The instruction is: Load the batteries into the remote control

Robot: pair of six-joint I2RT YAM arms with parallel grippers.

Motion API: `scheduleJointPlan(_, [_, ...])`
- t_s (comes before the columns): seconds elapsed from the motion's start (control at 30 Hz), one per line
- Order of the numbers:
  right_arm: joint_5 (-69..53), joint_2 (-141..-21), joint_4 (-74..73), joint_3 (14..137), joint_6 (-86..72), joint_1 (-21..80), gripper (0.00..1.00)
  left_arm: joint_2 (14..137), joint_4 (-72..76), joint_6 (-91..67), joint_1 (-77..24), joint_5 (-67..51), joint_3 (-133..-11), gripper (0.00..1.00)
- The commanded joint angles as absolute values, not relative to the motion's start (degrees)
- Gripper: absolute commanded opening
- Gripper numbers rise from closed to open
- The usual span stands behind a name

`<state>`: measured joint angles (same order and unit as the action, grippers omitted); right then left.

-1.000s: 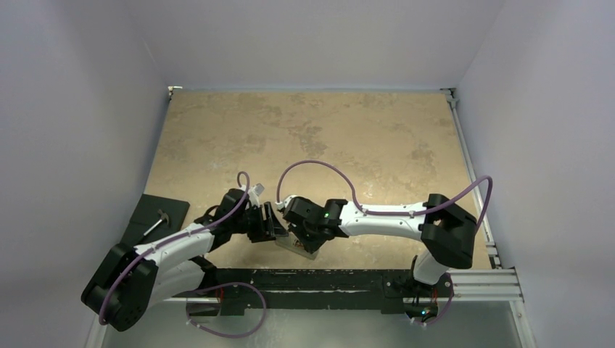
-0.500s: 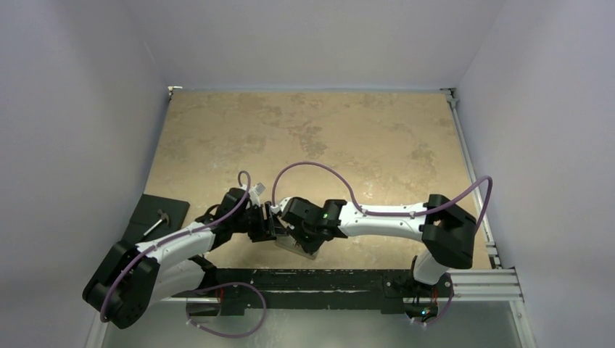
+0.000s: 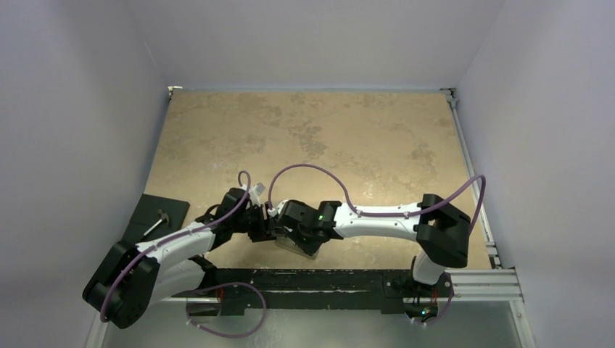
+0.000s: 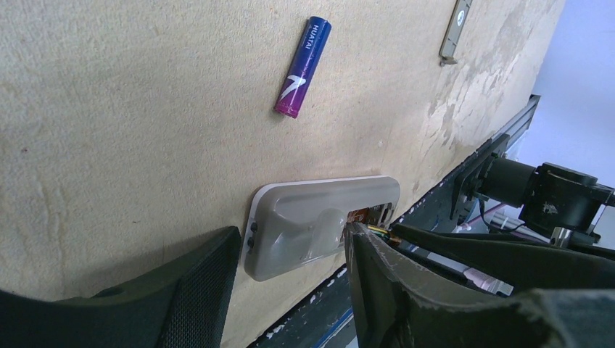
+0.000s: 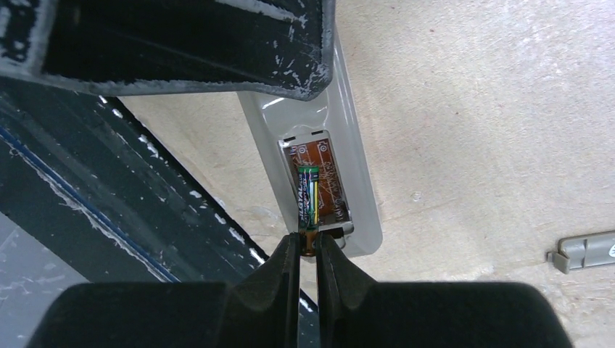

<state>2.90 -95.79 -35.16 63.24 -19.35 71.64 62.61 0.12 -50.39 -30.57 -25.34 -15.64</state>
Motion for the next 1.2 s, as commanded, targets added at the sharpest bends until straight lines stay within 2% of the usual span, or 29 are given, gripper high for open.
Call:
scheduleJointPlan(0.0, [5.5,-94.9,-36.8,65.7,-18.0,72.1,0.13,63.5,-0.9,-48.9,-30.8,-23.5,-16.1,0.56])
scheduleJointPlan(0.97, [6.3,-98.1,-37.1,67.3,-13.1,73.7,0.17,64.6,1.6,-48.8,-30.8,-23.5,-15.7,0.56])
scheduleJointPlan(1.17, [6.3,-98.4,-37.0,67.6,-13.1,73.8,0.22,64.8,1.7,-48.7,-30.8,-23.5,-15.7,0.56])
